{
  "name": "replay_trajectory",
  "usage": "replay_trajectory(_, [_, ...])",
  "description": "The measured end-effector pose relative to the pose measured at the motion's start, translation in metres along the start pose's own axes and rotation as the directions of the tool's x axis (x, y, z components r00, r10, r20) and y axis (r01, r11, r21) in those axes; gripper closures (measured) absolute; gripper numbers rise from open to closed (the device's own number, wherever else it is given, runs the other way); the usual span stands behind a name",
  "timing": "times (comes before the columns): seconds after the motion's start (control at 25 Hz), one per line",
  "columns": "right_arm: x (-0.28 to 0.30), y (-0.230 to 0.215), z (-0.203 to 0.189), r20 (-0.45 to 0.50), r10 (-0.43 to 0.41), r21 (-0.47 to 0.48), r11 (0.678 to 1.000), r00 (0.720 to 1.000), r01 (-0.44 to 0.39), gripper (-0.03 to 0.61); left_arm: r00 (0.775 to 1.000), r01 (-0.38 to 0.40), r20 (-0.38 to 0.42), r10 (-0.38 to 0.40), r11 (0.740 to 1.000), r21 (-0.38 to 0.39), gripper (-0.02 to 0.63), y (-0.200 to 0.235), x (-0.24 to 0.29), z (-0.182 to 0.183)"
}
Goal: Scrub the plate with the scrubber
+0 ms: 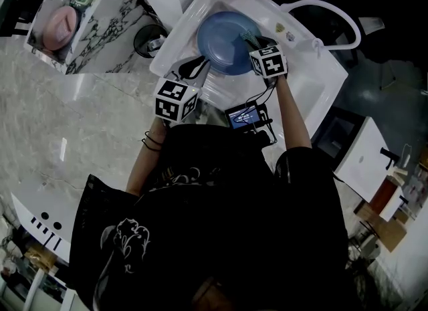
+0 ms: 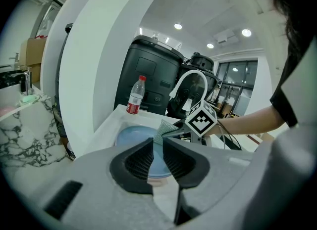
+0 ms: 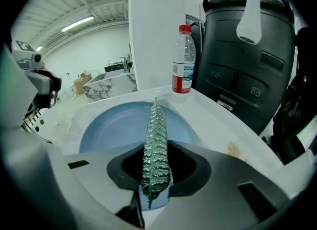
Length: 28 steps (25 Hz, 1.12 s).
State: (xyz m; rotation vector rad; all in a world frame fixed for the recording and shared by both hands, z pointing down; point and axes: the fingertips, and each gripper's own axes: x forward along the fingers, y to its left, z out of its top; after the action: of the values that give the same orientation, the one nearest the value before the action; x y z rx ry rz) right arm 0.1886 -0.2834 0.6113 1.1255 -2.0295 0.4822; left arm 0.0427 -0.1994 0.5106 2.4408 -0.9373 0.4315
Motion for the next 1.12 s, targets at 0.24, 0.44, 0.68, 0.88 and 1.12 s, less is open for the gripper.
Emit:
replay_trajectory(0.24, [-0.019, 0.026, -0.010, 0.020, 0.024, 0.100, 0.995, 1.000, -0.026, 0.488, 1.000, 0.011, 0.003, -0.011, 1.000, 0.003, 0.552, 0.000, -0.003, 0.001])
replay_trajectory(0.44, [-0.029, 0.059, -0.011, 0.045, 0.076, 0.127, 0.989, 0.996, -0.081, 0.488, 1.000, 0.009, 0.010, -0.009, 1.000, 0.005, 0.552, 0.003, -0.012, 0.000])
replay_trajectory(0.68, [-0.029, 0.099, -0.001, 0.054, 0.145, 0.089, 0.985, 0.988, -0.149, 0.488, 1.000, 0.003, 0.024, -0.003, 1.000, 0.009, 0.552, 0.011, -0.027, 0.000])
replay_trajectory(0.88, [-0.024, 0.123, 0.012, 0.055, 0.228, 0.065, 0.971, 0.972, -0.231, 0.488, 0.999, -0.006, 0.035, 0.005, 1.000, 0.008, 0.552, 0.017, -0.041, -0.001])
replay_trajectory(1.12, [-0.019, 0.136, 0.015, 0.053, 0.217, 0.053, 0.974, 0.975, -0.220, 0.488, 0.999, -0.017, 0.050, 0.016, 1.000, 0.014, 0.552, 0.028, -0.062, -0.004])
